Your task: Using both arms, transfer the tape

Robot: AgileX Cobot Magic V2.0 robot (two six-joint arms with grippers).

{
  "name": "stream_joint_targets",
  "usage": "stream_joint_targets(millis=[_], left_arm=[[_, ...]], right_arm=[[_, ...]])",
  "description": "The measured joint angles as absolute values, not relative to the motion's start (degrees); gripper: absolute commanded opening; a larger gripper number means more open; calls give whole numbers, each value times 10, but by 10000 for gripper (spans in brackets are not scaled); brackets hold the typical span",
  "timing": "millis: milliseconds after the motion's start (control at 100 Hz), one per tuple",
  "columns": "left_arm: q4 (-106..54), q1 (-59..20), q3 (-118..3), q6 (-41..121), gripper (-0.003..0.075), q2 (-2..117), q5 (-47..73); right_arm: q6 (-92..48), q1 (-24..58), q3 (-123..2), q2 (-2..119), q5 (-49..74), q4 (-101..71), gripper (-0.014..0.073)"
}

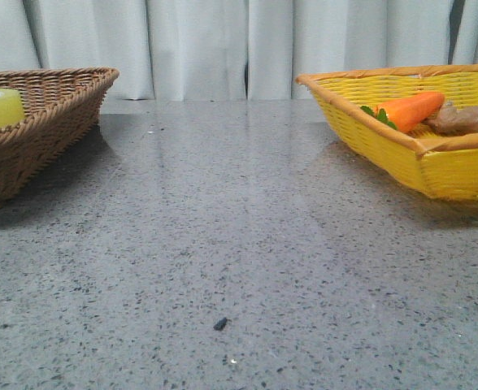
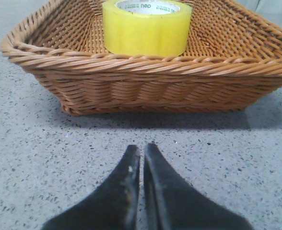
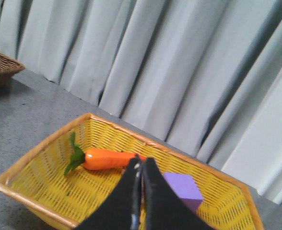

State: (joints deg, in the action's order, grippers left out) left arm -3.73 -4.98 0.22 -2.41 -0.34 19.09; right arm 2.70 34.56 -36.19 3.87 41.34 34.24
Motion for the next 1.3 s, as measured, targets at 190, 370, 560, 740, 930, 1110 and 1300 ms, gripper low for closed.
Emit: stream_joint_targets(millis=[190, 370, 560, 740, 930, 1110, 1300], left_arm=[[-37, -50, 2, -24, -21, -3, 191], [-37, -50, 2, -24, -21, -3, 191], [-37, -50, 2, -25, -21, -3, 191], [-38, -50, 2, -25, -21, -3, 191], [-39, -50, 2, -25, -21, -3, 191], [-39, -50, 2, -25, -21, -3, 191], [-39, -50, 2, -25, -21, -3, 191]], right_arm=[[44, 268, -314, 39, 389, 331, -74], [61, 160, -204, 39, 222, 265, -74], [64, 62, -41, 39, -33, 186, -74], [65, 21, 6, 31, -12, 169, -74], [65, 17, 6, -4, 110, 163, -74], [65, 17, 6, -6, 190, 145, -74], [66, 17, 6, -6, 194, 143, -74]])
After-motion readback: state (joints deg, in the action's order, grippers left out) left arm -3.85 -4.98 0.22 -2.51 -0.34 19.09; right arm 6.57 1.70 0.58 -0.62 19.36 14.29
